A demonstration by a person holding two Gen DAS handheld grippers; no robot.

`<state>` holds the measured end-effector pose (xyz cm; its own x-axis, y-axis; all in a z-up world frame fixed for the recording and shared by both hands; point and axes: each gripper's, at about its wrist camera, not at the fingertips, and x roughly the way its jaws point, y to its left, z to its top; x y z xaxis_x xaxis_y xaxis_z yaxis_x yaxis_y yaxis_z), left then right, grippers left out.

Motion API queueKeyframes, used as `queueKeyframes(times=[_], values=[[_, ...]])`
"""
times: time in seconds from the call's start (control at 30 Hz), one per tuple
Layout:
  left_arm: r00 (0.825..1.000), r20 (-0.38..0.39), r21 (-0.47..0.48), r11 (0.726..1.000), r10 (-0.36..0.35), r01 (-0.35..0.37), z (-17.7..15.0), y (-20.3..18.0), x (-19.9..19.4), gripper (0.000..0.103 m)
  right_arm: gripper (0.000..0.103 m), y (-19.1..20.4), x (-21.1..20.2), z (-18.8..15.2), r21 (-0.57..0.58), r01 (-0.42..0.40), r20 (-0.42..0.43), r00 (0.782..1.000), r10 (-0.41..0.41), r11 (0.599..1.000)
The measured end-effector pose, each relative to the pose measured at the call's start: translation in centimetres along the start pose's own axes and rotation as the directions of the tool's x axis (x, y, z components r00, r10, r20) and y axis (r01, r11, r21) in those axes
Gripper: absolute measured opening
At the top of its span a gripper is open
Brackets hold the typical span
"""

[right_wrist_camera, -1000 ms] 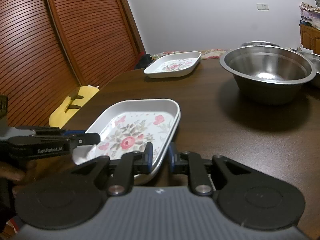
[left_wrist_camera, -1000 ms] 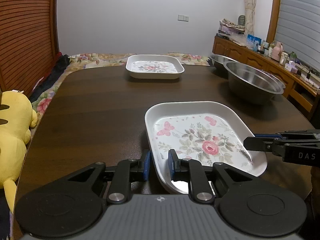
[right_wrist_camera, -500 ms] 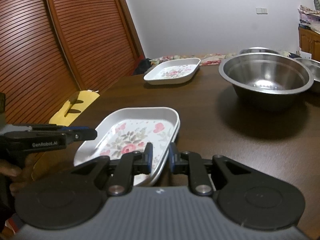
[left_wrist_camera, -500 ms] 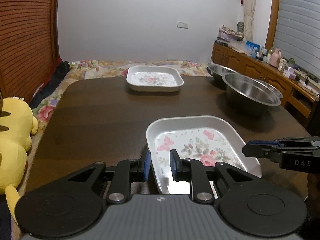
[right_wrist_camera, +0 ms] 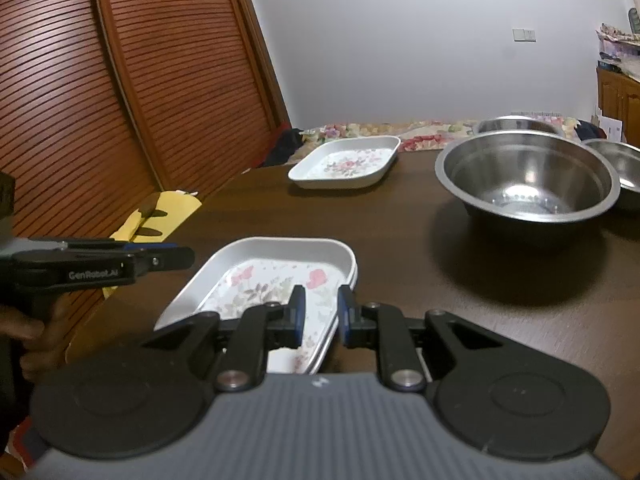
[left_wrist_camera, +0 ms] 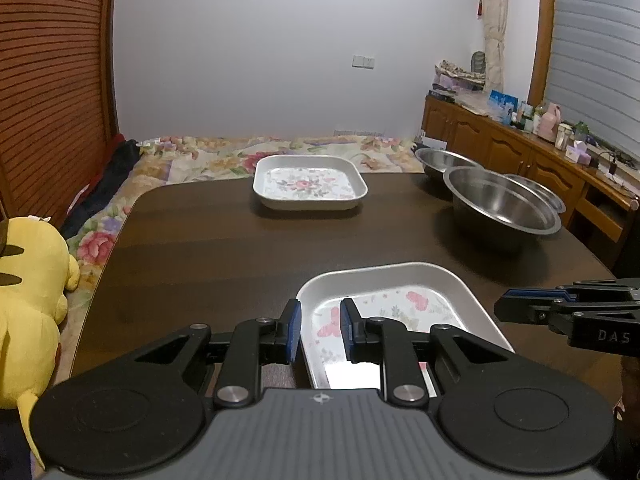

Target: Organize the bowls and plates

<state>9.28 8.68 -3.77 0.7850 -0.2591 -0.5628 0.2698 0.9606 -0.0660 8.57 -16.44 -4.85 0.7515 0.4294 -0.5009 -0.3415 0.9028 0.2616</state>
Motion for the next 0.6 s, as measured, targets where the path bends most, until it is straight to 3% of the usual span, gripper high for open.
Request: queueKeyframes(times=[0.27, 0.6], values=[[1.000, 0.019, 0.012, 1.000, 0.001, -0.002, 0.9, 0.3, -0.2, 0.025, 0.019, 0.1, -0.3, 1.1, -0.022, -0.001, 0.018, 1.000, 0.001, 1.000], [0.999, 0.047, 0.046, 0.999, -0.011, 0.009, 3.9, 0.8, 1.0, 0.030, 0.019, 0.0, 0.3, 5.4, -0.098, 0.001, 0.055, 0.998, 0.004, 0.995]])
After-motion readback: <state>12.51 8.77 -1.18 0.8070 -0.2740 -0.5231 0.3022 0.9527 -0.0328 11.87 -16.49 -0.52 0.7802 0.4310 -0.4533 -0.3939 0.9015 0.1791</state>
